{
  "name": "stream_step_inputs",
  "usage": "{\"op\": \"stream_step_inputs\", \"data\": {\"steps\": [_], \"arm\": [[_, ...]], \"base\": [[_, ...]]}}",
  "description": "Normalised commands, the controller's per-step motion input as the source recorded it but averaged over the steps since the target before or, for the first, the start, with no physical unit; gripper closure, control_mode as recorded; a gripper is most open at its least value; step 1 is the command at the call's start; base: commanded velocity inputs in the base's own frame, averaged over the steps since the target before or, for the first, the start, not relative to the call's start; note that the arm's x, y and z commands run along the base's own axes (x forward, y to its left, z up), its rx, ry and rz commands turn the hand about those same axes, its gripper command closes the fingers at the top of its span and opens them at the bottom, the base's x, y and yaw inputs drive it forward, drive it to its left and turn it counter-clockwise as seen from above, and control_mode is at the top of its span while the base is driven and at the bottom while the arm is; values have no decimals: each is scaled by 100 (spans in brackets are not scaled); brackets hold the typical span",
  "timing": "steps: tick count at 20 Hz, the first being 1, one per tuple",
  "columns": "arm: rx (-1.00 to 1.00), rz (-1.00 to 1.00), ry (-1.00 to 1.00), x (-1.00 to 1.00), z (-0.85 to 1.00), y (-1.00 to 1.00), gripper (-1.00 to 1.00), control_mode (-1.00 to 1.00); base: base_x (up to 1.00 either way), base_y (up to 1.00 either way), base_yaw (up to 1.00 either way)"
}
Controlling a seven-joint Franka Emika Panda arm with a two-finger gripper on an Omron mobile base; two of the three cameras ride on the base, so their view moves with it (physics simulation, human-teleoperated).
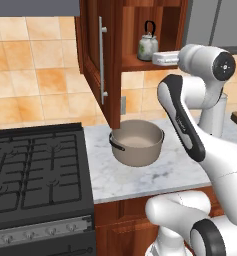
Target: Pick the kettle from the cabinet and place it on a stove burner. Then pick the pot from the counter and place it on another stove burner. Finally, turn both burners on.
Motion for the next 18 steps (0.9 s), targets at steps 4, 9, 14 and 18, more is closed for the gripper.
{"op": "stream_step_inputs", "data": {"steps": [4, 9, 14, 18], "arm": [[0, 0, 0, 11, 0, 0, -100, -100], [0, 0, 0, 23, 0, 0, -100, -100], [-1, 0, 0, 29, 0, 0, -100, -100], [0, 0, 0, 30, 0, 0, -100, -100]], "base": [[0, 0, 0], [0, 0, 0], [0, 0, 0], [0, 0, 0]]}}
